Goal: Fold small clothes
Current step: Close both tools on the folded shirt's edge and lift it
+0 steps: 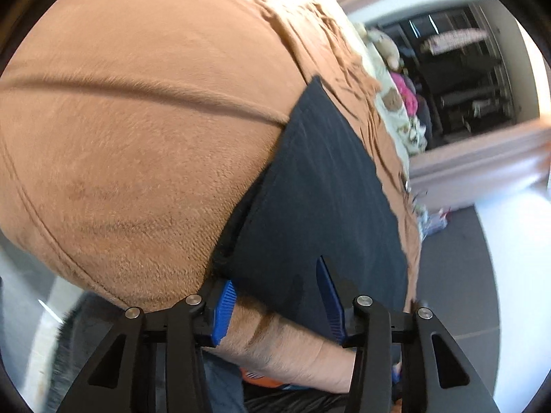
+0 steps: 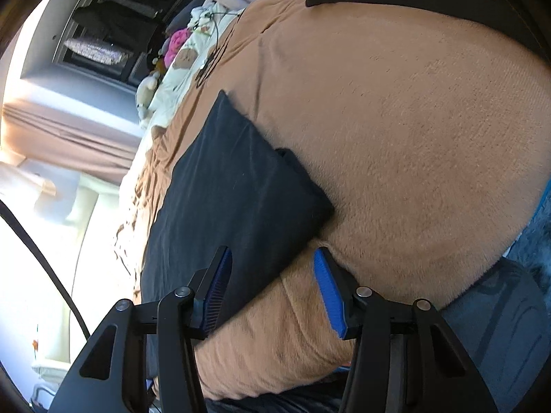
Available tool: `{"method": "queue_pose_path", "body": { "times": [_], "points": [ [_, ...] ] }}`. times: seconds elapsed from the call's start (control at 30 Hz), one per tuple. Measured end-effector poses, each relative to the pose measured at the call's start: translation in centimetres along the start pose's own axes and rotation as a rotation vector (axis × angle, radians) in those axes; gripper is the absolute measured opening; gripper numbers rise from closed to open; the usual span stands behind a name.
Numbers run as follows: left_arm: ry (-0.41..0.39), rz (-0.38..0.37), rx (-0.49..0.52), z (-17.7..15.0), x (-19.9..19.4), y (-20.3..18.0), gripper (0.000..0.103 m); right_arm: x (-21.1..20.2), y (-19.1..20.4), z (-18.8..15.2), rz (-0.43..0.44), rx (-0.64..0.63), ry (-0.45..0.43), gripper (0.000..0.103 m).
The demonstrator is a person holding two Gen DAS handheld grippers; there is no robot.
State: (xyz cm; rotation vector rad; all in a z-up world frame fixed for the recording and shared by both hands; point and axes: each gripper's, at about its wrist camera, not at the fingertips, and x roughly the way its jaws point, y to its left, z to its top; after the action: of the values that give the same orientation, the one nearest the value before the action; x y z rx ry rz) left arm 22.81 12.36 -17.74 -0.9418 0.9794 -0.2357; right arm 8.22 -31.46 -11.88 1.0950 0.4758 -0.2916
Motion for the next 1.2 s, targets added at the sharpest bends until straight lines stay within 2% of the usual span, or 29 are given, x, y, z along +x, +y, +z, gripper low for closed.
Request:
{"method": "queue_pose_path", "body": {
  "times": [0.17, 0.23, 0.33, 0.4, 0.43, 0.47, 0.5, 0.57, 0.83, 1.03, 1.13, 1.2],
  "points": [
    [-0.042, -0.014, -0.061, -0.8, -0.5, 0.4, 0.047, 0.7, 0.7, -0.7, -0.013, 0.021, -0.032, 0.045],
    [-0.047, -0.043, -0.119, -0.8, -0.7, 1.0, 0.047, 0.8, 1.0, -1.1, -0.020, 0.029, -0.039, 0.037],
    [-0.062, -0.040, -0.145, -0.8, -0.6, 1.0, 0.045, 1.0, 1.0, -1.0, -0.025, 0.045, -0.044, 0.027],
    [-0.077, -0.030, -0.151, -0.9, -0.7, 0.7, 0.043, 1.0, 0.8, -1.0, -0.025, 0.059, -0.045, 0.010],
    [-0.083, -0.013, -0.143, -0.9, -0.6, 0.6, 0.033, 1.0, 0.6, -1.1, -0.025, 0.067, -0.042, 0.005],
    [-0.088, 0.009, -0.140, -0.9, -0.6, 0.6, 0.018, 1.0, 0.5, -1.3, -0.021, 0.073, -0.037, 0.004],
    [-0.092, 0.031, -0.142, -1.0, -0.5, 0.7, 0.011, 0.8, 0.6, -1.3, -0.017, 0.075, -0.036, 0.003],
    [-0.103, 0.028, -0.158, -1.0, -0.6, 1.2, 0.004, 0.4, 0.9, -1.3, -0.014, 0.067, -0.039, 0.002],
    [-0.159, -0.022, -0.115, -0.1, -3.1, -0.6, 0.003, -1.8, 1.9, -2.2, 0.019, 0.045, -0.071, 0.001],
    [-0.188, -0.036, -0.118, 0.1, -5.2, 0.0, 0.003, -3.9, 2.7, -4.1, 0.006, 0.024, -0.063, 0.001],
    [-0.174, -0.027, -0.113, 0.0, -4.8, 0.4, 0.003, -4.5, 2.9, -4.8, -0.040, 0.007, -0.042, 0.002],
    [-0.155, -0.009, -0.119, 0.0, -4.2, 0.4, 0.003, -4.6, 3.3, -4.5, -0.117, -0.045, -0.036, 0.003]
  ]
}}
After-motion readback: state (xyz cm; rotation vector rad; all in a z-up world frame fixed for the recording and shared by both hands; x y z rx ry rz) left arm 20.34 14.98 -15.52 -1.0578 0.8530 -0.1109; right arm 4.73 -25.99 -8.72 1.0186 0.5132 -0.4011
